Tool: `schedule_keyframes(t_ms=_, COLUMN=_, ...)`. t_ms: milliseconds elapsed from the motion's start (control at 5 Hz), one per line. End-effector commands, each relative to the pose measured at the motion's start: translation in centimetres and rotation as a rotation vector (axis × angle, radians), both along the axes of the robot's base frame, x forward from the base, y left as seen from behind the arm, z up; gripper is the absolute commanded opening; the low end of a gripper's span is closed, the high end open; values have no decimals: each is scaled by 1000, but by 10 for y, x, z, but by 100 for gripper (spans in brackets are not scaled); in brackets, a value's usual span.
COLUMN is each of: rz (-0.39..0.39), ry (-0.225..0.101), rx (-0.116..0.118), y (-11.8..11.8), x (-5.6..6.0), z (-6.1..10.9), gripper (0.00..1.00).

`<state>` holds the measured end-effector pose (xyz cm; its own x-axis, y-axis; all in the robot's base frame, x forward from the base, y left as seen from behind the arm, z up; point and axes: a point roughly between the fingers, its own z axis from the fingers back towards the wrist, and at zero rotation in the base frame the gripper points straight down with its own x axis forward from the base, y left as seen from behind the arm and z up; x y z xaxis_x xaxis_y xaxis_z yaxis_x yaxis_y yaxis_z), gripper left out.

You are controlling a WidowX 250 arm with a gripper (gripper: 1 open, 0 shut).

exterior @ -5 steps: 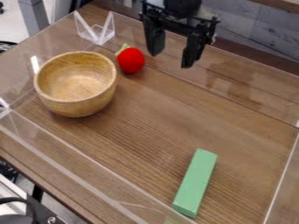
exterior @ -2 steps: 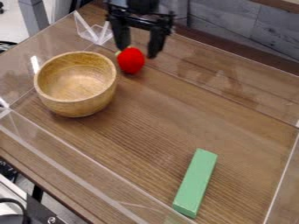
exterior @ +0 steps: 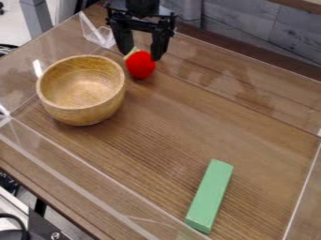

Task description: Move the red fruit to the right

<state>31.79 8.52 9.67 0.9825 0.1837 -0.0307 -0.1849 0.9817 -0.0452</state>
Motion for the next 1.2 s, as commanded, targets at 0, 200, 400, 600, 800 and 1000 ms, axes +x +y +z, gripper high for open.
schedule_keyframes(t_ms=0, rz=14, ry=-66, rx=15, y=10, x=13, z=10, gripper=100)
schedule_keyframes(t_ms=200, rz=31, ry=-79, rx=13, y=15, x=20, z=4, gripper=100)
schedule_keyframes(t_ms=400, rz=44, ry=-88, rx=12, y=19, x=27, z=-1, gripper=100)
schedule_keyframes(t_ms=600, rz=53, ry=-97, rx=12, y=22, x=31, z=-5, gripper=100)
schedule_keyframes(t_ms=800, rz=60, ry=-106, rx=13, y=24, x=36, z=-9, gripper=100)
schedule_keyframes(t_ms=1000, rz=67, ry=-115, rx=13, y=27, x=40, z=-13, gripper=100)
